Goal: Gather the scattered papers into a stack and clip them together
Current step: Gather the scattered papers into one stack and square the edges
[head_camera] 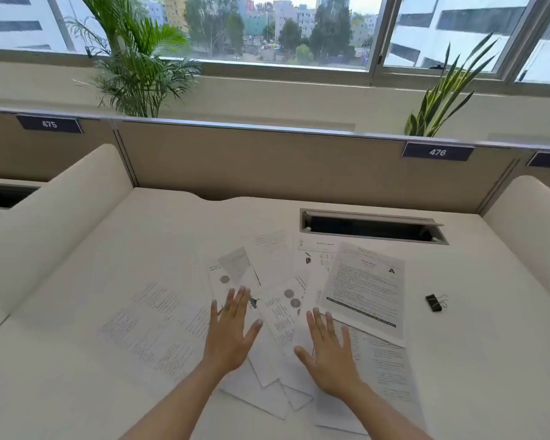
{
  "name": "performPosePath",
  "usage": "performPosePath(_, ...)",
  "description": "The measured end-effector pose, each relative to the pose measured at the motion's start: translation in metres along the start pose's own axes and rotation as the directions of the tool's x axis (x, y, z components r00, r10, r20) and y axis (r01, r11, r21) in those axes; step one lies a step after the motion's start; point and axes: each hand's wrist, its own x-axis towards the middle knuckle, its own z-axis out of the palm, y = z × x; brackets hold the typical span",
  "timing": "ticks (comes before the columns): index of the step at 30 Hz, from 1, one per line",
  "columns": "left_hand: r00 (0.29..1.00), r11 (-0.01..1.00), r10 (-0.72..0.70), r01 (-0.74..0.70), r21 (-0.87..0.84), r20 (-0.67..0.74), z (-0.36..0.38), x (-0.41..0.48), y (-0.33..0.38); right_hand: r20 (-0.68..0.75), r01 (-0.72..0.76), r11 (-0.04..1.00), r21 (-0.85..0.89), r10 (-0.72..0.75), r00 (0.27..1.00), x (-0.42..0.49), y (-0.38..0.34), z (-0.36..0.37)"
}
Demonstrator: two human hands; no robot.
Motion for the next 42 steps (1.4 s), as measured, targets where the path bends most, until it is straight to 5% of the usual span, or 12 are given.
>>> performPosePath(6,0.984,0.998,-0.061,0.058,0.027,0.168,0.038,-0.037,-0.003,0.095,-0.025,0.997,-0.074,0.032,0.995,-0.015,0.012,0.029)
performPosePath(17,0.989,0.994,-0.108,0.110,-0.010,0.103,0.039,-0.044,0.010,-0.005,-0.038,0.995,0.088,0.039,0.999,-0.028,0.028,0.022)
performPosePath(25,0.967,0.994,0.099,-0.109,0.029,0.234,0.045,-0.042,0.044,-0.026,-0.196,0.981,0.006,0.196,0.980,-0.063,0.072,0.021)
performPosePath(35,0.941,0.996,0.046,-0.019,-0.082,0.336,0.049,-0.049,0.035,-0.002,-0.253,0.968,0.002,0.253,0.968,-0.028,0.010,0.035)
performPosePath(42,0.939,0.927,-0.058,0.177,-0.330,0.339,0.045,-0.040,0.047,0.031,-0.308,0.948,0.082,0.306,0.951,-0.014,-0.019,0.041)
